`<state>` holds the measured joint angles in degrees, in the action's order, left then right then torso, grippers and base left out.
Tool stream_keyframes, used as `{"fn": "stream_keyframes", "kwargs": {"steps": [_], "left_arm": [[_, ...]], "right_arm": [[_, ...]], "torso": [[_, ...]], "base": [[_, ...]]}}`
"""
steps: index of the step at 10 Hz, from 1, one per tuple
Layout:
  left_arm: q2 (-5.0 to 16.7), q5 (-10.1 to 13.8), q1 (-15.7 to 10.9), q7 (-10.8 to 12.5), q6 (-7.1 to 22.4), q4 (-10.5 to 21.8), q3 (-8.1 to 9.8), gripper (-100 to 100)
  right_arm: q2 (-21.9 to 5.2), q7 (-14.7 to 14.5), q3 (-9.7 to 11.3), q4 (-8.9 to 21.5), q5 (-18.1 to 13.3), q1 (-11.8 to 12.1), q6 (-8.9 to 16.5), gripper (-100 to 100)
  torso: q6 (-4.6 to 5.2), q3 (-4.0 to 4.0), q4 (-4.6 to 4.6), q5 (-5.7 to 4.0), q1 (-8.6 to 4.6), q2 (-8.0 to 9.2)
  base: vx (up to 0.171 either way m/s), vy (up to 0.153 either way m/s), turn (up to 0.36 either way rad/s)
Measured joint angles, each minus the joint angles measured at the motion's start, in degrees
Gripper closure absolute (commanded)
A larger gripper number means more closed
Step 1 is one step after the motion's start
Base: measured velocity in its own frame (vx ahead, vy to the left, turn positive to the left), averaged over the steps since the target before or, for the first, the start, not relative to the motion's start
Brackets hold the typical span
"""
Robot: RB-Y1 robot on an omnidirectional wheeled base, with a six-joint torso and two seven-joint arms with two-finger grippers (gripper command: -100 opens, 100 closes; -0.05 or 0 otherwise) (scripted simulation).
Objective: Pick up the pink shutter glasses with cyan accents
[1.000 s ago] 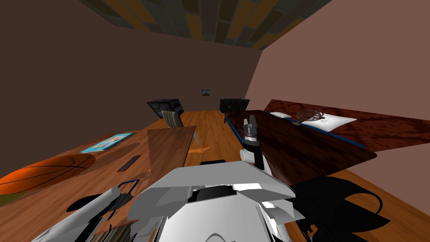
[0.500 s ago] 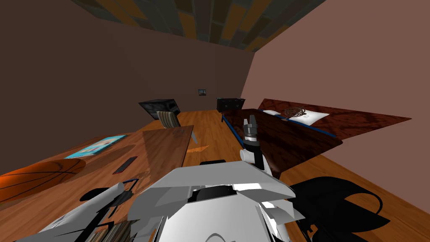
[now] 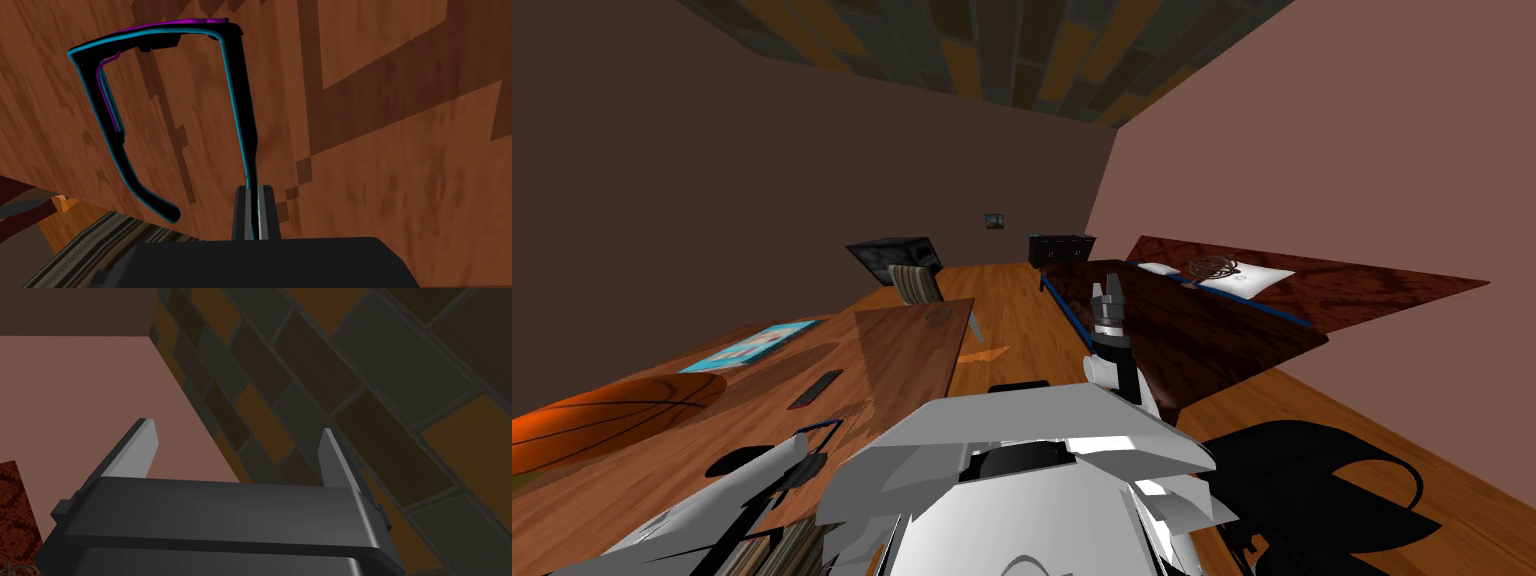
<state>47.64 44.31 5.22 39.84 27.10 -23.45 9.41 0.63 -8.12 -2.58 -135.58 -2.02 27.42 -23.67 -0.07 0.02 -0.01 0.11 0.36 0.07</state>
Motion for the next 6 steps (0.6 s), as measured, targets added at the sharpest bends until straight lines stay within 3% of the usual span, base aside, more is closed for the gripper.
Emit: {"fn": "stream_keyframes", "kwargs": {"steps": [2,3,4,5,6], "left_arm": [[0.1,0.0,0.0,0.0,0.0,0.0,0.03,100],[0.1,0.0,0.0,0.0,0.0,0.0,0.03,0],[0.1,0.0,0.0,0.0,0.0,0.0,0.03,100],[-0.4,0.0,1.8,-0.1,0.5,-2.4,1.47,100],[-0.5,1.3,1.5,-2.3,0.5,-1.1,2.56,100]], "right_arm": [[0.0,0.0,0.0,0.0,0.0,0.0,0.0,0],[0.0,0.0,0.0,0.0,0.0,0.0,0.0,0],[0.0,0.0,0.0,0.0,0.0,0.0,0.0,0],[0.0,0.0,0.0,0.0,0.0,0.0,0.0,0],[0.0,0.0,0.0,0.0,0.0,0.0,0.0,0]], "torso": [[0.02,-0.01,-0.01,0.06,0.00,-0.02],[0.03,-0.01,-0.01,0.05,0.00,-0.02],[0.03,-0.02,-0.01,0.05,-0.01,-0.02],[-0.12,-0.17,-0.09,0.06,0.03,-0.29],[0.04,-0.27,-0.10,0.07,0.02,-0.48]], "base": [[0.000,0.000,0.000],[0.000,0.000,0.000],[0.113,0.016,0.221],[0.147,0.006,0.129],[0.078,0.003,-0.030]]}}
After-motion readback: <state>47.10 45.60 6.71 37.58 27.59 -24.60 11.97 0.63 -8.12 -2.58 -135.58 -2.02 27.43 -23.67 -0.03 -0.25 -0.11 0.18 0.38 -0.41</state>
